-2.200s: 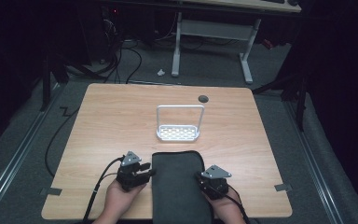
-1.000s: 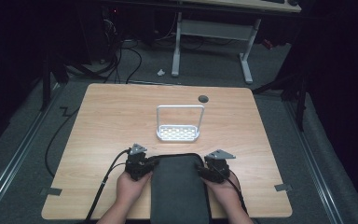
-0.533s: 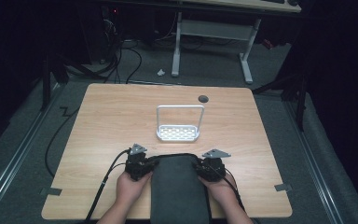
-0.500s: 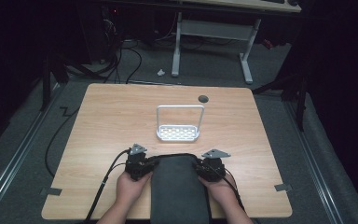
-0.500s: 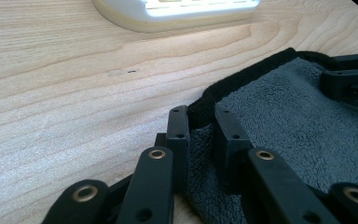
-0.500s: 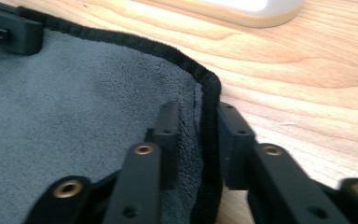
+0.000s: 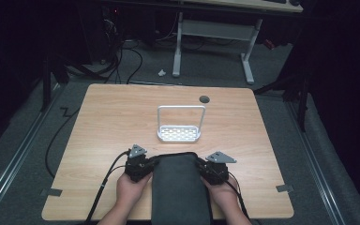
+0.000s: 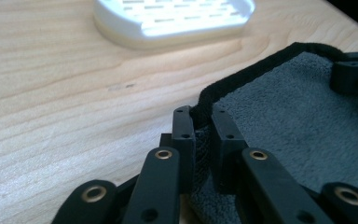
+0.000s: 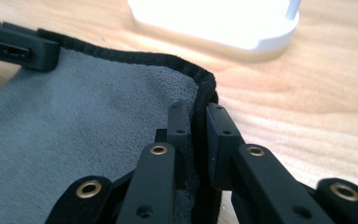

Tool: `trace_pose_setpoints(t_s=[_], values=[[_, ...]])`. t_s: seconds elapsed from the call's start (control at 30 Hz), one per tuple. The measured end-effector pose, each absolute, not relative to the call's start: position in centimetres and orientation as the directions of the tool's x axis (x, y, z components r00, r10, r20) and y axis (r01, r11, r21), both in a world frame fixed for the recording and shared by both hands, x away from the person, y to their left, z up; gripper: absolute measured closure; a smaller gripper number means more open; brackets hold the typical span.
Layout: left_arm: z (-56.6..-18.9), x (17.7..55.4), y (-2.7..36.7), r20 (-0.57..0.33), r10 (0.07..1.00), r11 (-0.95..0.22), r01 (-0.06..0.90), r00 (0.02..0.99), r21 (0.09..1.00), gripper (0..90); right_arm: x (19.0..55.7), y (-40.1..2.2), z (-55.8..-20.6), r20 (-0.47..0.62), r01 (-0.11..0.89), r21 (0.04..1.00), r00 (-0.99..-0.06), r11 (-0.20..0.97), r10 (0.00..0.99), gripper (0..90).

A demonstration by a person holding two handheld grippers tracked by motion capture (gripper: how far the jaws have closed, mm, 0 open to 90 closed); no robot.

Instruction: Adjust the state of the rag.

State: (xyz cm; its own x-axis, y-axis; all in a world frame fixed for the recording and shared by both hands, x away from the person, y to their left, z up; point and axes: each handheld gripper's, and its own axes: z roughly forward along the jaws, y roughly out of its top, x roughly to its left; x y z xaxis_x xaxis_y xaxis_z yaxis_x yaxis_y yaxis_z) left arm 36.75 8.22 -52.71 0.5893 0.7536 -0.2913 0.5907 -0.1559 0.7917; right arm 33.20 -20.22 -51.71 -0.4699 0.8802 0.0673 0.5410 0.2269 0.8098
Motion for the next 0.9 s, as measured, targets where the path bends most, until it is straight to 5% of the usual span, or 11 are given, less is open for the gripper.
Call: trace_pose_setpoints(t_s=[0.9], values=[[-43.9, 36.8, 7.9, -0.2, 0.749, -0.073, 0.379, 0.631, 0.923, 83.9, 32.3, -20.5, -44.4, -0.01, 0.338, 0.925, -0.434, 0.173, 0.901, 81.8]])
